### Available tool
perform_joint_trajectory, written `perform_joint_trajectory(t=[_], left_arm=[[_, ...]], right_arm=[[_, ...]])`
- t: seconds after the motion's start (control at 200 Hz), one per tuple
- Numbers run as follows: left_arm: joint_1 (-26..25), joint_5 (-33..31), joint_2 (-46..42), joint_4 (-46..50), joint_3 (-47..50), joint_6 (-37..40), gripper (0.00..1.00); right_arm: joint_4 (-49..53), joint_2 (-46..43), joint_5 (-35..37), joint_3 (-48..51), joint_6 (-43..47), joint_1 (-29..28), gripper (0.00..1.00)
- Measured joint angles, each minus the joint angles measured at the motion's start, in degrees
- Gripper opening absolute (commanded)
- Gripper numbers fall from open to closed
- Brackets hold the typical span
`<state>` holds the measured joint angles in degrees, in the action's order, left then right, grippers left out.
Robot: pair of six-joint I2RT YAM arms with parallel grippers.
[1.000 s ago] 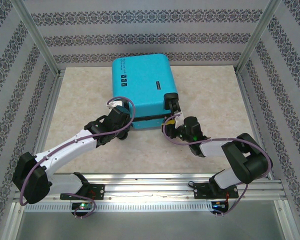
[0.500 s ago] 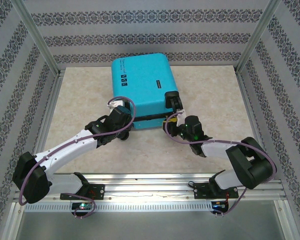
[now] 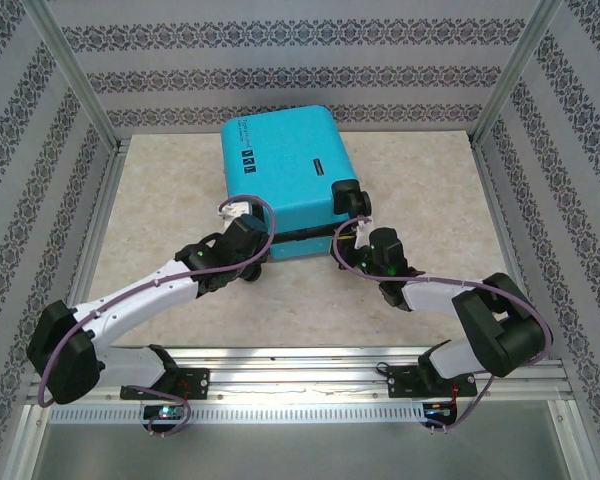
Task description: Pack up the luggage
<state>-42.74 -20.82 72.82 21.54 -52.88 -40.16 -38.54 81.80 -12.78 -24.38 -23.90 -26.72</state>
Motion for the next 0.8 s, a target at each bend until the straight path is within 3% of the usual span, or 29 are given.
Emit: perform_joint_trajectory(t=[0.195,0.495,0.799], left_arm=[[-1.07,-1.42,0.63,-0.55,0.0,-0.81,0.16],[-1.68,-1.7,0.63,-0.59,0.0,-0.85,0.16],[-1.88,-2.23,0.61,-0.85,0.07,-0.63,0.15]], right_arm=[[-0.24,-0.09,-3.15,0.15,2.51,1.73,0.0],[-2.27,-1.14,-9.38,2.47,7.85,5.53,0.0],[-3.98,-0.9,-10.88,2.89,7.78,6.75,0.0]])
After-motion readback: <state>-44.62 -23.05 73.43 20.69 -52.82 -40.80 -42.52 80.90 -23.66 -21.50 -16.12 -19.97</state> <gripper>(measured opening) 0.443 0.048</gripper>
